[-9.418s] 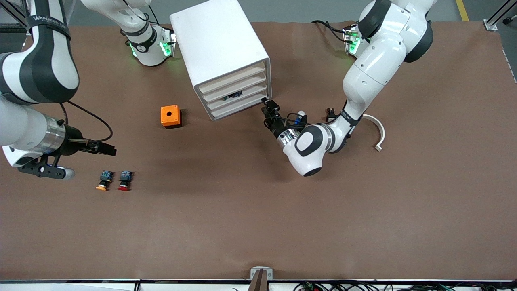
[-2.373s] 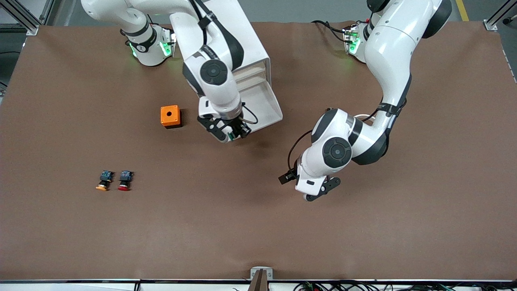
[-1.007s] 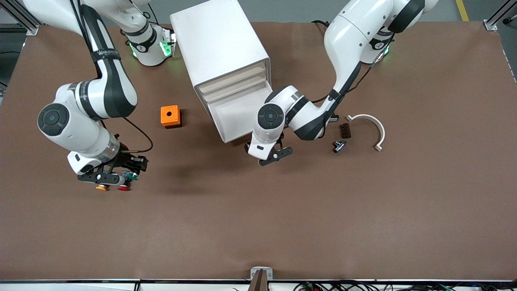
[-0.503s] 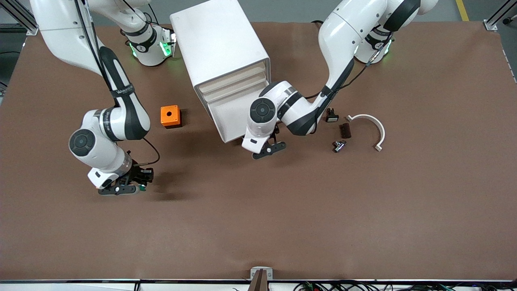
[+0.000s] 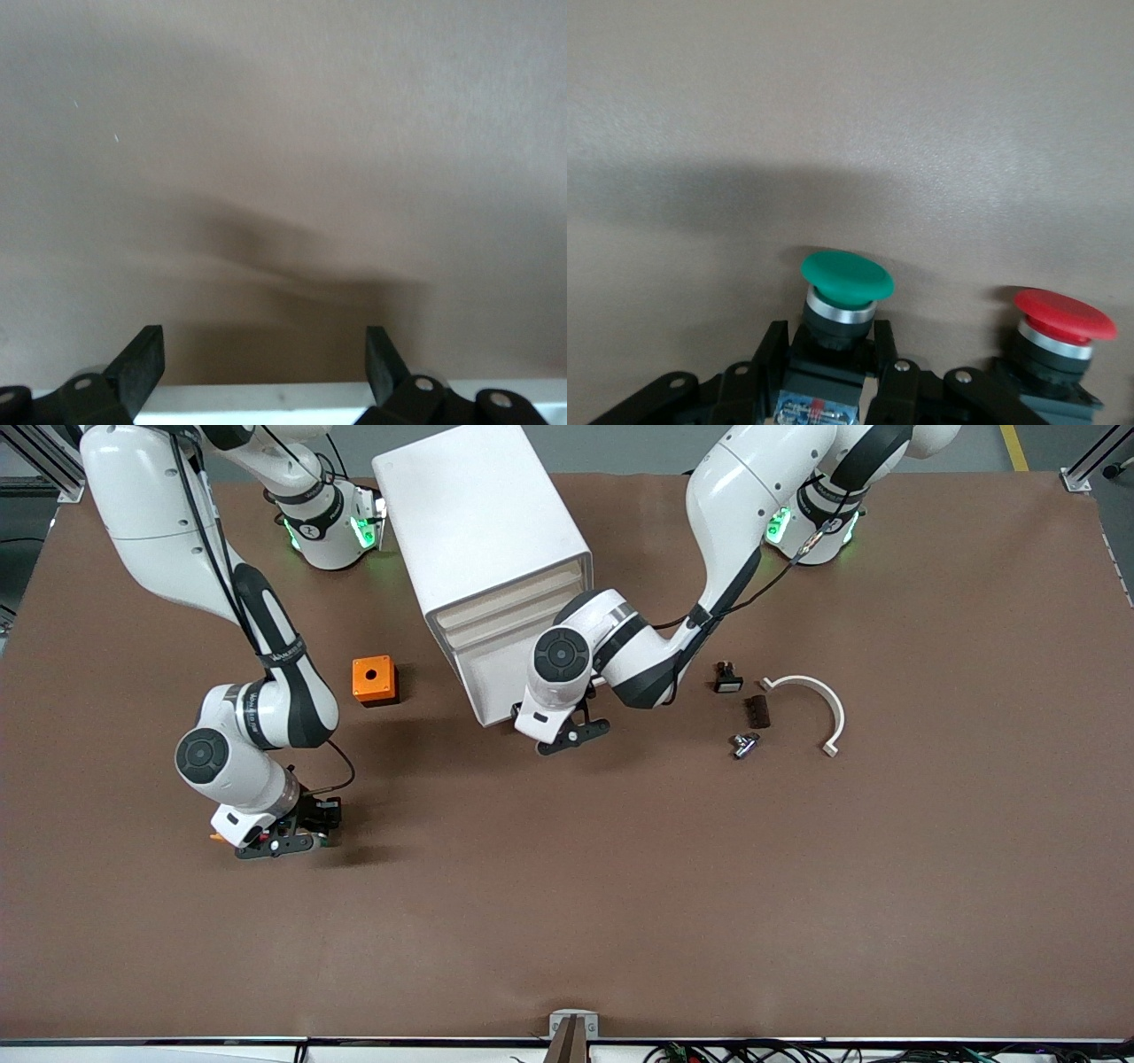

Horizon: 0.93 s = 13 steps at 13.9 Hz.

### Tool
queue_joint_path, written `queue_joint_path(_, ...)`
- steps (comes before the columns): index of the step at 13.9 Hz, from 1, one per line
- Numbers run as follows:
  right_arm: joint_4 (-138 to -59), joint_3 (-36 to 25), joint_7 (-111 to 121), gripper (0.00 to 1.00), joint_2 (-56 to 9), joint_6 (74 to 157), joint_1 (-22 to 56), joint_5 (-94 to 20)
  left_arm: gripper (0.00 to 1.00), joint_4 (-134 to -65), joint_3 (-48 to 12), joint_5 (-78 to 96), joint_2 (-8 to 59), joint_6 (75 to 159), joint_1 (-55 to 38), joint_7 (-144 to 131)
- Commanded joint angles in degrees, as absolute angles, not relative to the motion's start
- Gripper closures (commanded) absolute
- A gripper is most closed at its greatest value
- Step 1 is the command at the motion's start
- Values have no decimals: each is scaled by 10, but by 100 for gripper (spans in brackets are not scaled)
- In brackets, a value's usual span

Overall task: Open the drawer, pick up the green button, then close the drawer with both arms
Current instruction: 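Set the green button beside the red button and open the right gripper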

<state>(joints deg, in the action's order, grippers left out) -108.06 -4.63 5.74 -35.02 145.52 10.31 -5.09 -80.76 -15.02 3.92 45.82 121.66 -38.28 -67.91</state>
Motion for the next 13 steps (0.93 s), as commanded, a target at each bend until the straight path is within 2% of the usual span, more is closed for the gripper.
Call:
queue_joint_path(1, -1080, -35, 66, 100, -352, 1458, 93, -50, 0, -820, -158, 87, 451, 1217, -387, -681)
queue_joint_path(2, -1080, -35, 65, 100, -352, 1457, 93, -50, 0, -824, -158, 96, 451, 1217, -395, -682)
queue_joint_path(3, -1079, -35, 63, 96, -352, 1456, 93, -50, 0, -827, -158, 103, 451, 1217, -397, -682)
queue_joint_path(5, -1078, -35, 62, 61, -352, 1456, 92, -52, 0, -832, -158, 122, 451, 1217, -407, -682)
queue_joint_path(7, -1075, -34, 61, 0, -352, 1455, 91, -58, 0, -837, -158, 139, 451, 1217, -412, -682)
queue_joint_path(10, -1074, -35, 59, 0, -344, 1450, 88, -79, 0, -850, -158, 163, 451, 1217, -417, -682)
queue_joint_path(13, -1074, -34, 59, 0, -306, 1432, 73, -89, 0, -853, -158, 184, 451, 1217, -422, -682)
